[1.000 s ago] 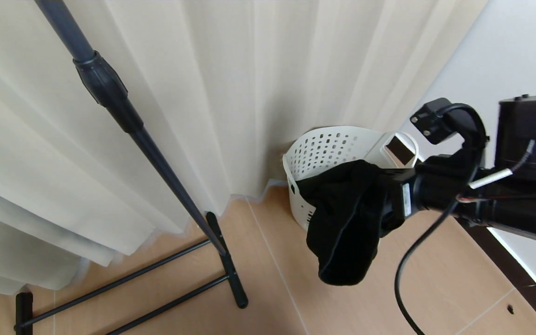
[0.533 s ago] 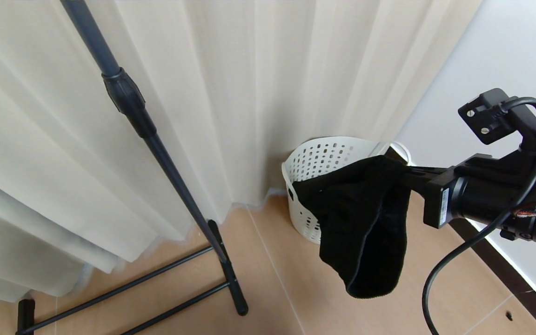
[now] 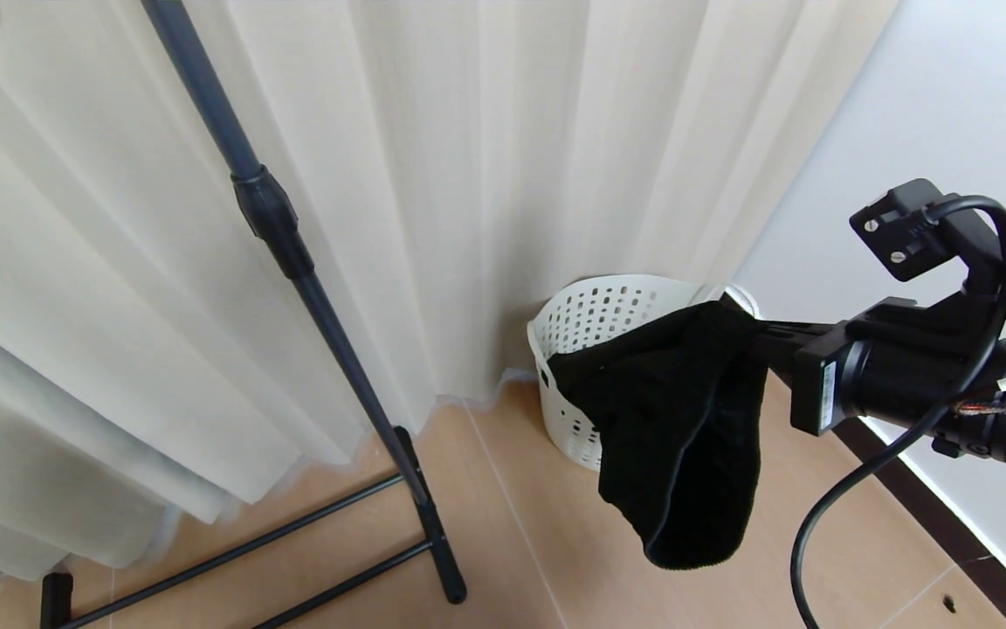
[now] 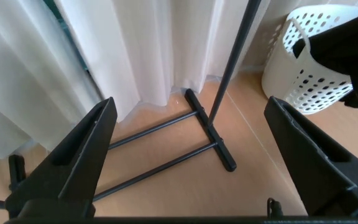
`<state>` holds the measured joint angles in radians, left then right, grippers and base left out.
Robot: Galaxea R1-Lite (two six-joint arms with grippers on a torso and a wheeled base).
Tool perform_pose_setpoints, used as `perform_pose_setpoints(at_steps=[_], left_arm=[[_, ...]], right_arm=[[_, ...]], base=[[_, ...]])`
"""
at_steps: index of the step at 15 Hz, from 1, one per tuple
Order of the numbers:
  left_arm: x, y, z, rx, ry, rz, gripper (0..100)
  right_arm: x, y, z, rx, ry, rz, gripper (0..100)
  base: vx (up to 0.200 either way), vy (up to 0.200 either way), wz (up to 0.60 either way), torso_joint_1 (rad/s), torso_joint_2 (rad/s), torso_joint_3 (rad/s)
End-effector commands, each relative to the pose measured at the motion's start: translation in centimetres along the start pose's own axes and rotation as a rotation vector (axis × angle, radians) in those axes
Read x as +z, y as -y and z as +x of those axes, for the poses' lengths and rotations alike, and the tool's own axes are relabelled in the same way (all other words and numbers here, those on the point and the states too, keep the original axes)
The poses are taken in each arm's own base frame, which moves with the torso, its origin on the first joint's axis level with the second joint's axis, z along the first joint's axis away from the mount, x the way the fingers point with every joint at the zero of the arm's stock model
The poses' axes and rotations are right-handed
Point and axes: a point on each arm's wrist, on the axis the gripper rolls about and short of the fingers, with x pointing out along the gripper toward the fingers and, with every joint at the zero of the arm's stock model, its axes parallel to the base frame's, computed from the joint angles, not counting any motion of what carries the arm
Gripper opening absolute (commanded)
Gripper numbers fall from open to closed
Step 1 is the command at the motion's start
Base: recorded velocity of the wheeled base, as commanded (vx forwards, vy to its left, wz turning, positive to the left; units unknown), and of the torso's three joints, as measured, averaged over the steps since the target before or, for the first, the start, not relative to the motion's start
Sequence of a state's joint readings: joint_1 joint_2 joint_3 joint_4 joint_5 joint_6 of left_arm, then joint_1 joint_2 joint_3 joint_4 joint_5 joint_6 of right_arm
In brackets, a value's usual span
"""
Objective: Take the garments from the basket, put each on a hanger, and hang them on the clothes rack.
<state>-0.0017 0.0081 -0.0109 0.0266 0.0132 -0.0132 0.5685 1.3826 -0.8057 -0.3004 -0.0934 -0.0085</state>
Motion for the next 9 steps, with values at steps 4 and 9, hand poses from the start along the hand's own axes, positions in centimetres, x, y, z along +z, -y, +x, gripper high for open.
perform_pose_setpoints(at_steps=[4,9], left_arm=[[0.0,0.0,0.0,0.001,0.001,-0.001,100],[0.0,0.0,0.0,0.001,0.001,-0.001,100]], right_arm=[[-0.44,0.35,0.69,-0.016,-0.013,0.002,0],[-0.71,0.36,0.58,-0.017,-0.019,0.0,0]], base=[[0.0,0.0,0.0,0.08,-0.41,-0.14],[0.0,0.0,0.0,0.123,-0.47,-0.143]])
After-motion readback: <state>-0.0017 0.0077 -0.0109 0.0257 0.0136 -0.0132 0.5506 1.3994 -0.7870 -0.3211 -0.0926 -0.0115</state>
